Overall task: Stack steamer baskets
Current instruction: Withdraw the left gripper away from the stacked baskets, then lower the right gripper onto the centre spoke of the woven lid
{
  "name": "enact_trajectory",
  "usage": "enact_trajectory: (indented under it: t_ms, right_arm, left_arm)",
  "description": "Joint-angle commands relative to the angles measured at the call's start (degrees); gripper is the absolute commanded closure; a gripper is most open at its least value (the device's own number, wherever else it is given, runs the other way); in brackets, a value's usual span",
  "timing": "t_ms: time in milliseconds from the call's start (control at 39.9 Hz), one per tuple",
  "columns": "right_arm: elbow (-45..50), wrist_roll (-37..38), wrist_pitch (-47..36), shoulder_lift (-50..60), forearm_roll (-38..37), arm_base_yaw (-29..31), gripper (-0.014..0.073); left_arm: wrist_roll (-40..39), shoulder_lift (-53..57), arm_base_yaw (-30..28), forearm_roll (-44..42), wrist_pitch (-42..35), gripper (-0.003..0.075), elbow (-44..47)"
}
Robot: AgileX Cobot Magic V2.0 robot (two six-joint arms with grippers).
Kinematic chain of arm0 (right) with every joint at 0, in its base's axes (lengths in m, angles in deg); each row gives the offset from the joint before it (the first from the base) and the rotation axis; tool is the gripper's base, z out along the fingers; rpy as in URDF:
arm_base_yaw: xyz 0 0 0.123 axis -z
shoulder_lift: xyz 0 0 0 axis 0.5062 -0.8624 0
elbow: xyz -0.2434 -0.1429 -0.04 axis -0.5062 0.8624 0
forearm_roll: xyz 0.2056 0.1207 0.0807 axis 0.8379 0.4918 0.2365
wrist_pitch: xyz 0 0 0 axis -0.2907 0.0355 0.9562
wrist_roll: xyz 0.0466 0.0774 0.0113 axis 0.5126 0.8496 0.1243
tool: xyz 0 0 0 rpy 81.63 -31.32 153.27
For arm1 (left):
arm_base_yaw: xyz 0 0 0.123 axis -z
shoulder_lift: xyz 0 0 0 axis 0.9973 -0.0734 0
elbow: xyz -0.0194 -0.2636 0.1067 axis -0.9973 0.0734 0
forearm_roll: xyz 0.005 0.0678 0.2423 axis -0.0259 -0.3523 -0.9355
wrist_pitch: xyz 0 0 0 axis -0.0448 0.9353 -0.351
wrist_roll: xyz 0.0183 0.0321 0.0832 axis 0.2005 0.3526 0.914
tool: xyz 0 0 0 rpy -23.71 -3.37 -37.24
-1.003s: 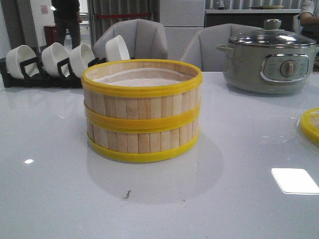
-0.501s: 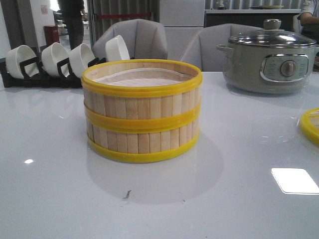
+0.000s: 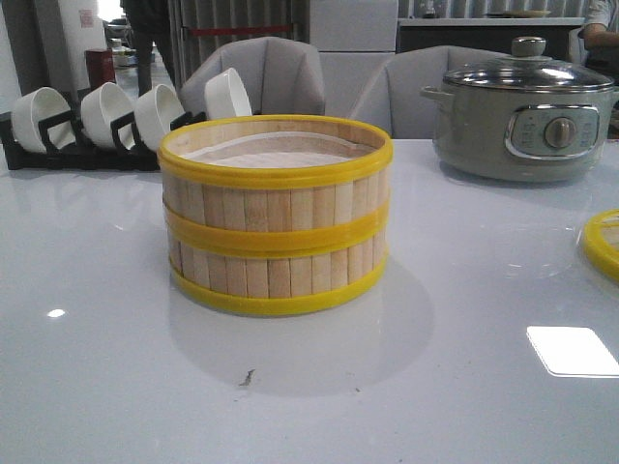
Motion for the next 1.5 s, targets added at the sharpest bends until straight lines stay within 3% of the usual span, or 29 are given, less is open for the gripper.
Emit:
enact_trajectory:
  t_ms: [0, 301, 526, 602, 1053, 1228, 1479]
  right_arm:
    - [-2.05, -0.16, -3.54, 0.76, -0.04, 0.04, 0.0055]
    - [-2.05, -0.16, -0.21, -1.63, 1.48, 0.04, 0.0072]
    - [-2.05, -0.16, 6.16, -6.44, 2.46, 0.04, 0.0268]
    - [-2.05, -0.16, 6.16, -7.81, 2.46, 0.04, 0.0294]
    - [-2.05, -0.16, 0.61, -14.04, 1.65, 0.19, 0.0295]
    - [-2.43, -0.16, -2.52, -16.93, 1.65, 4.39, 0.0294]
    - [-7.67, -0.26, -0.95, -24.66, 1.65, 11.25, 0.0293]
  left_arm:
    - [-0.34, -0.07, 0.39, -0.12, -4.4, 0.0626, -1.66]
    - [-0.34, -0.07, 0.39, -0.12, -4.4, 0.0626, -1.66]
    - [-0.34, -0.07, 0.39, -0.12, -4.4, 0.0626, -1.66]
    - [-0.34, -0.07, 0.39, -0.12, -4.4, 0.0626, -1.66]
    - [-0.34, -0.07, 0.39, -0.12, -4.4, 0.0626, -1.66]
    - [-0.34, -0.07, 0.39, -0.12, -4.4, 0.0626, -1.66]
    - [-0.34, -0.07, 0.39, -0.12, -4.4, 0.0626, -1.66]
